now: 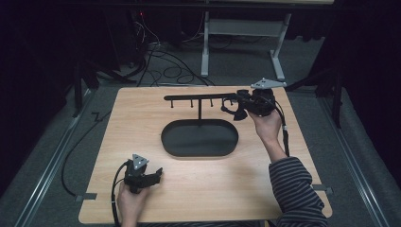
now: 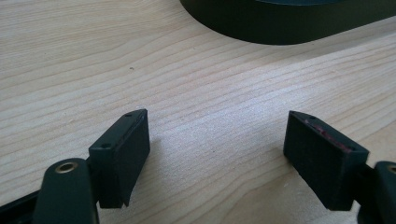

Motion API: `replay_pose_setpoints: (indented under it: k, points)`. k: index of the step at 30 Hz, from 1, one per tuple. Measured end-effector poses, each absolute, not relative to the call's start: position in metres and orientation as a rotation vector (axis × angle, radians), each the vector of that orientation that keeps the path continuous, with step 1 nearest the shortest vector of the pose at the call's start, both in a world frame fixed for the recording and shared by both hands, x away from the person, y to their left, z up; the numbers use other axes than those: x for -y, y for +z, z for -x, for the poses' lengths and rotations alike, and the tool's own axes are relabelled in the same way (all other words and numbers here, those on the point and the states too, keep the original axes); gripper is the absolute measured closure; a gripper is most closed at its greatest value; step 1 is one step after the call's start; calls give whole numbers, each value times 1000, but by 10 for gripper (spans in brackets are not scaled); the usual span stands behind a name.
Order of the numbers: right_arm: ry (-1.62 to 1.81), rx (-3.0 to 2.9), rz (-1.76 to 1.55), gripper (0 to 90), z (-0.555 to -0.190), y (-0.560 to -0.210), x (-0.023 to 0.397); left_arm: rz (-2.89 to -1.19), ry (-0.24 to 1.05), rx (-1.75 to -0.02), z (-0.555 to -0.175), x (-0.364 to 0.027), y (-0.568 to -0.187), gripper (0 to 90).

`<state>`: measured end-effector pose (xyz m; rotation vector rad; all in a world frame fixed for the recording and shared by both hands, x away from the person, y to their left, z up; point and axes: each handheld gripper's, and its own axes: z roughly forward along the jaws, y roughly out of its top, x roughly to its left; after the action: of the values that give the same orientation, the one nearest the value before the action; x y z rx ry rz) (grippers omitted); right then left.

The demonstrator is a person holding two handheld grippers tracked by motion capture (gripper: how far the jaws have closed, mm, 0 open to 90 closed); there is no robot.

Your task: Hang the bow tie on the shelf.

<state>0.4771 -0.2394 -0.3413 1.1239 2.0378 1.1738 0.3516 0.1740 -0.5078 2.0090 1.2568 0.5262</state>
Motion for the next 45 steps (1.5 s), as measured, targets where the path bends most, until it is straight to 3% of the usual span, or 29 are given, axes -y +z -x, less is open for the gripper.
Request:
replay_pose_setpoints:
  k: [13, 27, 45]
  points:
    - [1157, -2058, -1124, 768, -479, -345, 236, -2009, 526, -1257, -352, -174, -508, 232]
    - [1186, -2055, -1136, 670, -466, -345, 252, -2010, 526, -1257, -352, -174, -508, 232]
    - [1196, -2121, -1146, 617, -443, -383, 256, -2010, 525, -1256, -352, -174, -508, 230]
